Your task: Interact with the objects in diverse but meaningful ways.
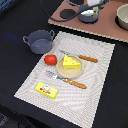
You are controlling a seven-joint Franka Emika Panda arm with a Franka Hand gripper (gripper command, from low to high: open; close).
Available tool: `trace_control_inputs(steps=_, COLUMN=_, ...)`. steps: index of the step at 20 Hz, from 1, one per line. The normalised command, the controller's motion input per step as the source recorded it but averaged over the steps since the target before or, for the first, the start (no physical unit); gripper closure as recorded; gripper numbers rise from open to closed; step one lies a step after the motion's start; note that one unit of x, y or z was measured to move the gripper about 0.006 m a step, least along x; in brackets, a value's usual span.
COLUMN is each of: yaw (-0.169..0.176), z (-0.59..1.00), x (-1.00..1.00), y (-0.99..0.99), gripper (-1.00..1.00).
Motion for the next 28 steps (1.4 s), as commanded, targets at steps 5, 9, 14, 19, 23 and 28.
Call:
trace_control_inputs(steps=5, yaw=-0.037, z=0.00, x=0.20, y=-0.58, gripper=-1.00)
trace_control_inputs(steps=9, yaw=-0.025, z=-0.02, x=0.03, y=-0.62, gripper=-1.00)
trace_control_inputs(steps=14, yaw=0.058, z=-0.18, x=-0.49, y=-0.50, gripper=-1.00)
trace_control_inputs(steps=19, yaw=0.049, z=-0.18, x=-0.56, y=-0.58, gripper=-1.00)
trace_control_inputs(steps=23, yaw=0.051, z=-0.21, x=-0.54, y=-0.60, gripper=-1.00)
trace_control_inputs(steps=28, yaw=0.039, z=-0.22, x=-0.58, y=-0.60, gripper=-1.00)
